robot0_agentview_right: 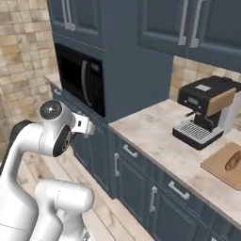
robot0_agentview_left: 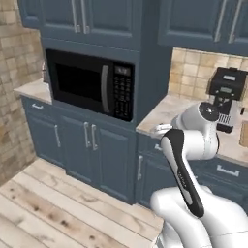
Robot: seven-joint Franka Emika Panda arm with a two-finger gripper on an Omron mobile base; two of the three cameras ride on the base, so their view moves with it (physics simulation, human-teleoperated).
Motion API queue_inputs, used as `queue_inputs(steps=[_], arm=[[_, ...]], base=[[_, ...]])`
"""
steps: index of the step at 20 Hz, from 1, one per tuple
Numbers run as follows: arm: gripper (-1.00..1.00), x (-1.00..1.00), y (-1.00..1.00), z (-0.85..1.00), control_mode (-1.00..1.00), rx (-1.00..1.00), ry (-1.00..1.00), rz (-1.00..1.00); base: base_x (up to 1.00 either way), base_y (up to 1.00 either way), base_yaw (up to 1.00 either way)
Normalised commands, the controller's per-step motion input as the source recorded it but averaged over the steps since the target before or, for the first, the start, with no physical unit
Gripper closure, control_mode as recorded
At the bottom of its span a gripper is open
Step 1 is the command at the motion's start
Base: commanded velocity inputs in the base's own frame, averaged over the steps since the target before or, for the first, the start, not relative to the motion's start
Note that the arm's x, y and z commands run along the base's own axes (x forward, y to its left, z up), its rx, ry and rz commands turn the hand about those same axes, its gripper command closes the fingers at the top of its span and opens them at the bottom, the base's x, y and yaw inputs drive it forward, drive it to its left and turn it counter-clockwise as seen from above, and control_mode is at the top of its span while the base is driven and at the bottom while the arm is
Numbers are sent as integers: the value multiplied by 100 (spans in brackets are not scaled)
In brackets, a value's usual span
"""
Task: Retrieve the sausage and cheese from the fridge and place them on the cutting board on the counter.
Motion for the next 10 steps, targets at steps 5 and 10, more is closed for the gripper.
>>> queue_inputs(steps=[5,10], arm=[[100,0,0,0,100,0,0,0],[100,0,0,0,100,0,0,0]], base=[[58,-7,-68],[6,-43,-62]])
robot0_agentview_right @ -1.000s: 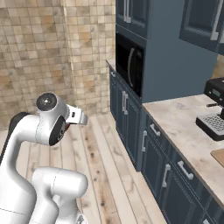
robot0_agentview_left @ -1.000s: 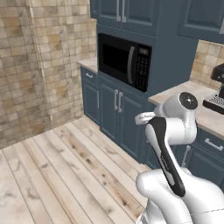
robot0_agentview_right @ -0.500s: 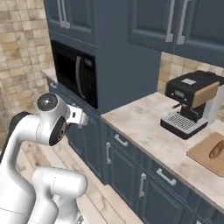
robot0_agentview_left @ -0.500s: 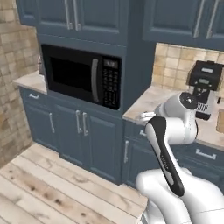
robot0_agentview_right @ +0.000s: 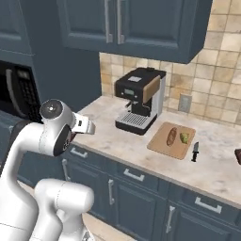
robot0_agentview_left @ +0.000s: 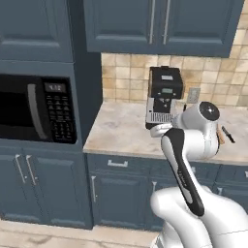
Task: Retrieve the sausage and cheese from the fridge and place them on the cutting board on the counter.
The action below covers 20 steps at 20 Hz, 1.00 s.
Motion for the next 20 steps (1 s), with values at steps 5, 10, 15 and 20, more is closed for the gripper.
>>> queue_inputs(steps=[5,10,15,20], arm=[[100,0,0,0,100,0,0,0],[100,0,0,0,100,0,0,0],[100,0,0,0,100,0,0,0],[100,0,0,0,100,0,0,0]], base=[[-10,-19,-29],[22,-54,-1],[5,-70,10],[62,-12,-15]])
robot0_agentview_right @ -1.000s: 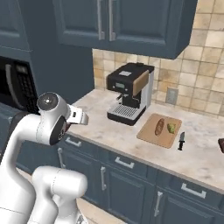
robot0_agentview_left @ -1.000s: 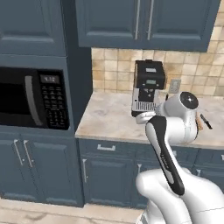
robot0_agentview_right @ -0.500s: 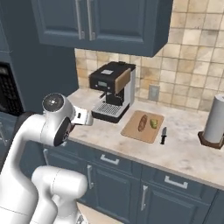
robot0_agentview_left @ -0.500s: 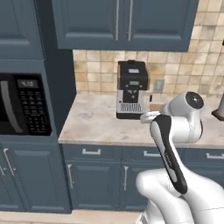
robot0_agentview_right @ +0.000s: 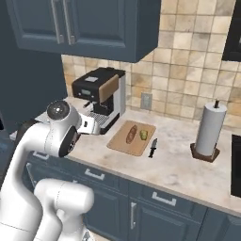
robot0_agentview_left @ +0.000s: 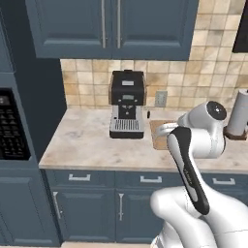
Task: Retrieve the sausage and cheese from the fridge and place them on the cutting board on the counter.
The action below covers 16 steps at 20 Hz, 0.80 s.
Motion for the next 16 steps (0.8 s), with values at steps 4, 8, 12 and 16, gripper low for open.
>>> queue_inputs(steps=[4,8,12,16], arm=[[100,0,0,0,100,0,0,0],[100,0,0,0,100,0,0,0],[100,0,0,0,100,0,0,0],[100,0,0,0,100,0,0,0]], base=[[76,4,-27],[34,0,-28],[44,1,-21],[64,11,-4]])
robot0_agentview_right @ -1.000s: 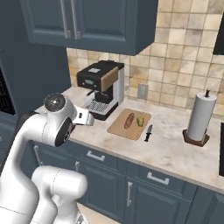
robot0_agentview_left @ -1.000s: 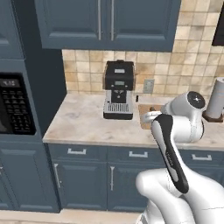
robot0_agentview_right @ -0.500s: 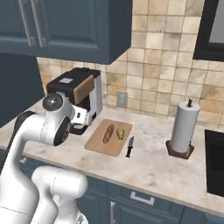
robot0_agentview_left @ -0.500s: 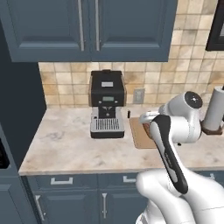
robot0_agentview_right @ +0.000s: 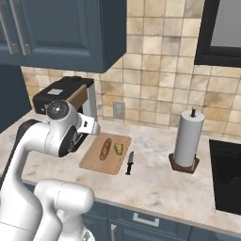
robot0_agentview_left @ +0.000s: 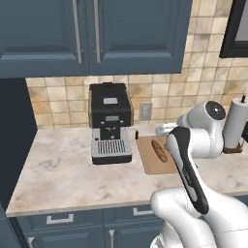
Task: Retrieve the sausage and cheese from the fridge and place them on the cutting board on the counter.
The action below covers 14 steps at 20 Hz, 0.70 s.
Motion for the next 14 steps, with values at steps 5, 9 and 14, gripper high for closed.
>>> queue_inputs(steps=[5,9,14], arm=[[100,0,0,0,100,0,0,0],[100,0,0,0,100,0,0,0],[100,0,0,0,100,0,0,0]], base=[[45,6,0],[0,0,0],[0,0,0]])
